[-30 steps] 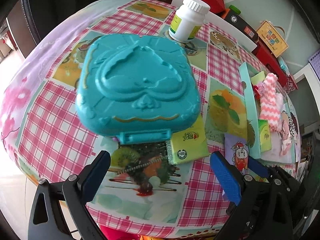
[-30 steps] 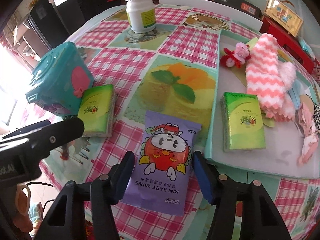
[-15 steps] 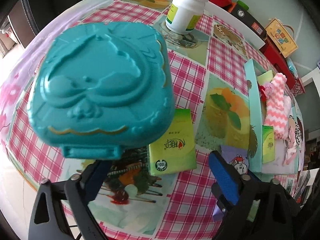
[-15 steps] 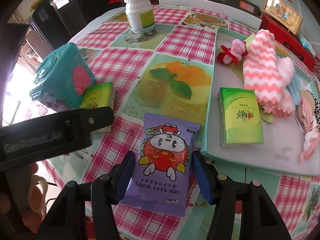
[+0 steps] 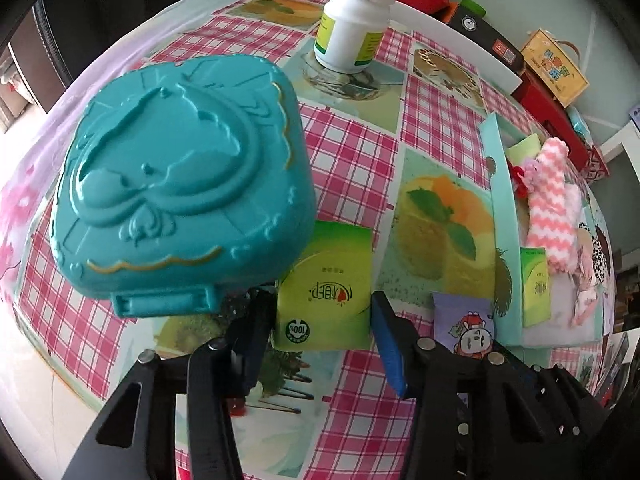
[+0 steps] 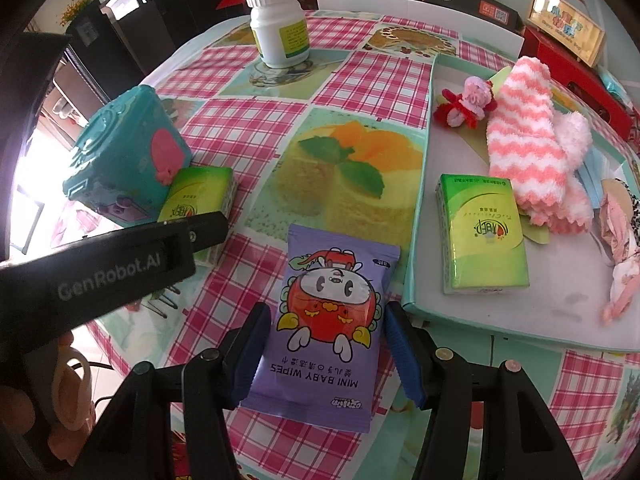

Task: Organize soft objects
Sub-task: 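Carry the purple packet with the right tool while the left tool carries the green packet over the tray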

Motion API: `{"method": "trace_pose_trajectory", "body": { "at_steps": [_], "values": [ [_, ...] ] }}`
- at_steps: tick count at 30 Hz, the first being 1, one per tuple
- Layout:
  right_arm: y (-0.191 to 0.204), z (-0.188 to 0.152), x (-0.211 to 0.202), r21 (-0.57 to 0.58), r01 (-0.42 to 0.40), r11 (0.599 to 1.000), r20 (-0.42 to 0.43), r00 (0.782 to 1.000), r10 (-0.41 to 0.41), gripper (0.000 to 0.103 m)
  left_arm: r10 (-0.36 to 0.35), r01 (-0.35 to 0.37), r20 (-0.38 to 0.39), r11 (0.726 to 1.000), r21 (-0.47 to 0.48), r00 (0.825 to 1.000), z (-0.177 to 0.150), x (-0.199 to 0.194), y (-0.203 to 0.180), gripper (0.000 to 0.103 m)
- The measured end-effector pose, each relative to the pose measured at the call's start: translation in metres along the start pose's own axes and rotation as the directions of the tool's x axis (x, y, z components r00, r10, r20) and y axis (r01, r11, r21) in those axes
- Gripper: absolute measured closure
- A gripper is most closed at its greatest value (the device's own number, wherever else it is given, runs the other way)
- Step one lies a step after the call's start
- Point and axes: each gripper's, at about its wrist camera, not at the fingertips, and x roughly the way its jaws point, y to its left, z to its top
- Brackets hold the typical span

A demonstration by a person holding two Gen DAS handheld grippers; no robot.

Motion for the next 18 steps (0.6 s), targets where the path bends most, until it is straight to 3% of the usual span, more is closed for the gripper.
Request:
{"method": "trace_pose_trajectory", "body": {
  "at_steps": [18],
  "values": [
    [-0.001, -0.003, -0.004, 0.009, 0.007, 1.000, 0.004, 1.000, -0.007, 0.045, -0.032, 0.032, -0.012, 0.999, 0.025, 0.999, -0.029, -0.020, 0.018, 0.052]
  ]
}}
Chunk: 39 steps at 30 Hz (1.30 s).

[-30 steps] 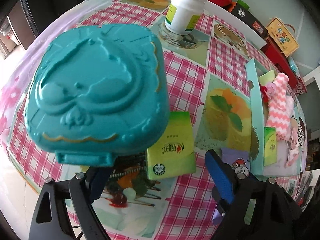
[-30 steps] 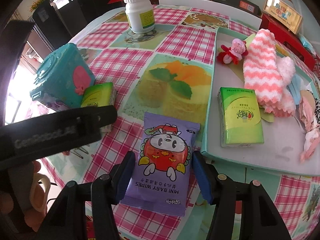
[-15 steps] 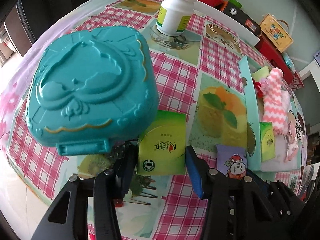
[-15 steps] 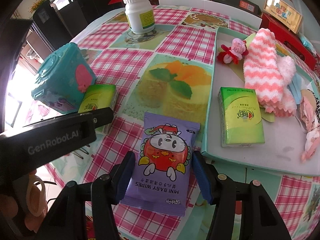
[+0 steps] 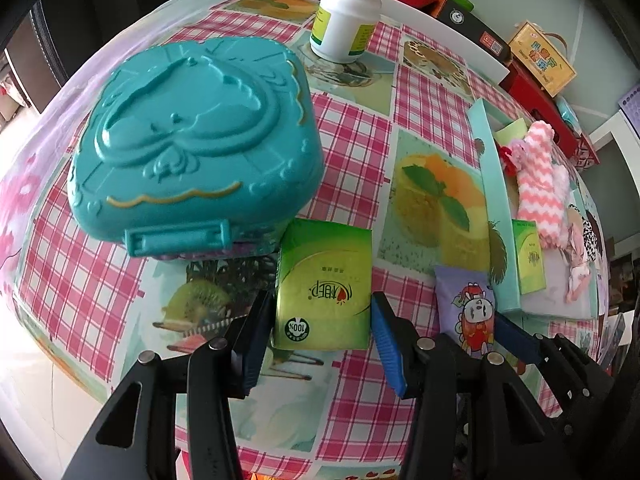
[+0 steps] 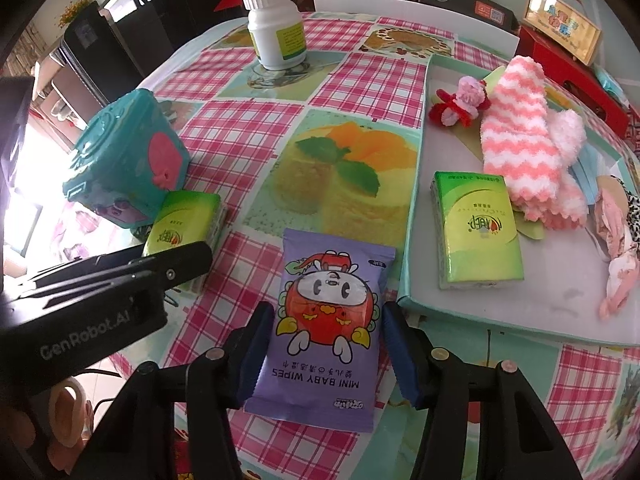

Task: Organize soft objects
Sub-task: 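Carry the purple packet with the right tool while the left tool carries the green packet over the tray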

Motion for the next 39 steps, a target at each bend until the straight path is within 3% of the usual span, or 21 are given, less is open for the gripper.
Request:
{"method": "trace_pose_trajectory", "body": {
  "at_steps": [18, 30, 39],
  "values": [
    [0.004, -0.002, -0.023, 0.006, -0.002, 1.000, 0.042, 0.999, 0.002, 0.045, -0.043, 0.044, 0.030, 0.998, -0.035, 0.999, -0.008, -0.031, 0.007, 0.053],
    [0.002, 0.003, -0.066, 0.010, -0.013, 1.000, 0.142, 0.990, 0.012, 0.045, -0.100, 0.100, 0.117, 0.995, 0.009, 0.988, -0.008, -0.085, -0.009, 0.053],
    [-0.024, 0.007, -0.096, 0.071, 0.009, 0.997, 0.218, 0.976, -0.025, 0.045, -0.146, 0.137, 0.172, 0.988, 0.066, 0.974, -0.006, -0.114, -0.036, 0.053]
  ]
}}
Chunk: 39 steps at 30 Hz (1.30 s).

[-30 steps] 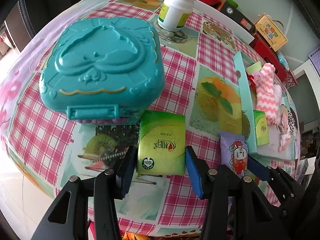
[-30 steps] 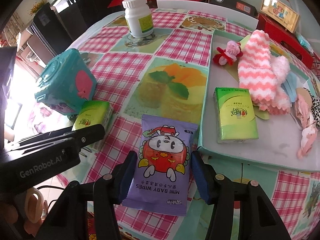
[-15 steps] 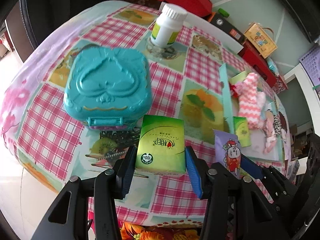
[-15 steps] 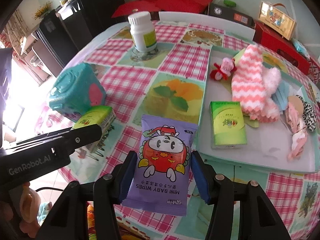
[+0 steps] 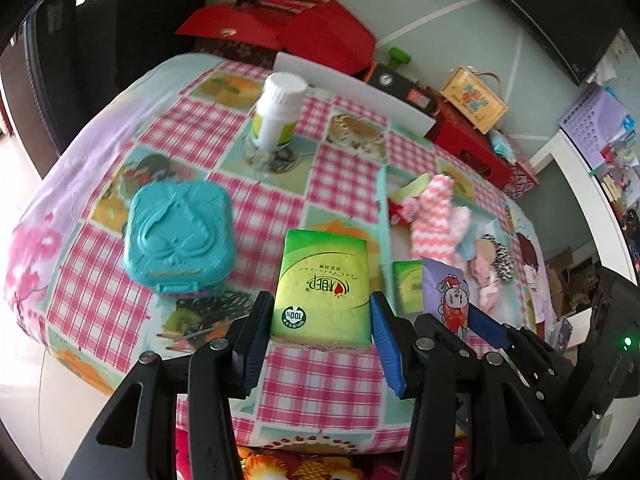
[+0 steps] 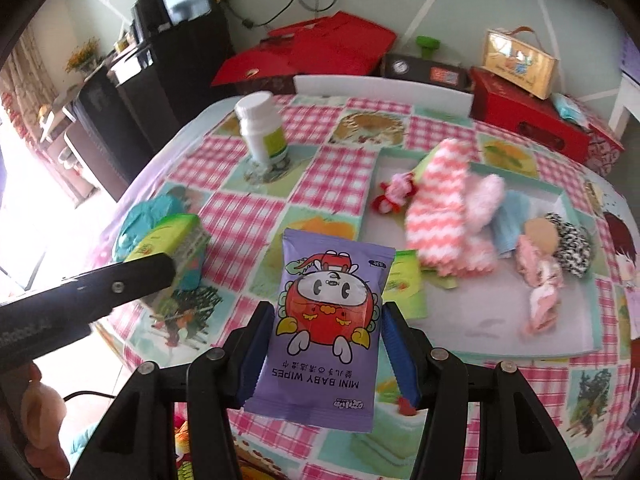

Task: Organize soft objects
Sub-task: 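Carry the purple packet with the right tool while the left tool carries the green packet over the tray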

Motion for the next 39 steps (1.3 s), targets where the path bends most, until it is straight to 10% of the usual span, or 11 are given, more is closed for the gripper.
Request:
{"method": "trace_pose_trajectory", "body": {
  "at_steps": [39],
  "values": [
    [-0.172, 0.007, 0.020, 0.347, 0.087, 0.934, 0.045, 0.993, -0.109, 0.045, 0.004, 0.025, -0.118, 0.971, 0.239, 0.993, 0.017, 0.107, -0.141, 0.053]
  ]
}}
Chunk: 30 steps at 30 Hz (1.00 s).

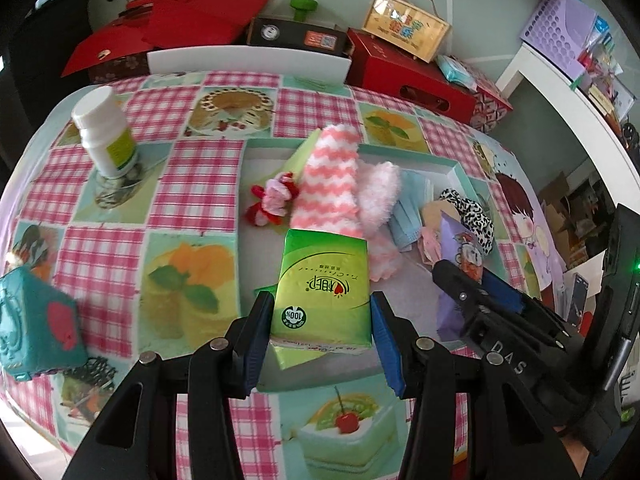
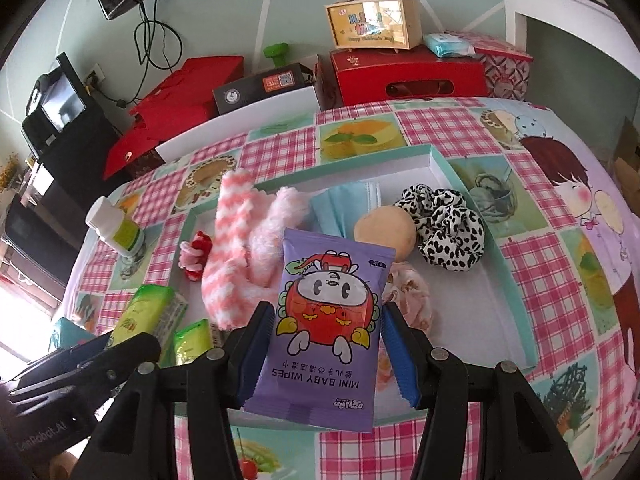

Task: Organize soft objects
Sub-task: 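Carry the purple packet with the right tool while the left tool carries the green packet over the tray, then open the right tool dropping the purple packet into the tray while the left tool releases the green packet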

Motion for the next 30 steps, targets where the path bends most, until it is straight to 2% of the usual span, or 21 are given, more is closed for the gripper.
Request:
{"method": "trace_pose_trajectory", "body": {
  "at_steps": [11, 27, 30],
  "values": [
    [-0.007, 0.001, 0.009, -0.006, 0.013, 1.000, -0.005, 1.000, -0.013, 0.045, 0.002, -0.002, -0.036, 1.000, 0.013, 0.999, 0.005, 0.028, -0.013, 0.053],
    [-0.002, 0.001, 0.008, -0.050, 0.059, 0.997, -0.003, 0.998, -0.059, 0.042, 0.009, -0.010, -0.026, 1.000, -0.026, 1.000, 0.008, 0.024, -0.001, 0.052],
    [-0.001, 0.001, 0.009, -0.063, 0.083, 0.995, -0.004, 0.997, -0.083, 0.036, 0.024, -0.025, -0.024, 0.999, -0.037, 0.999, 0.008, 0.023, 0.003, 0.047]
  ]
}}
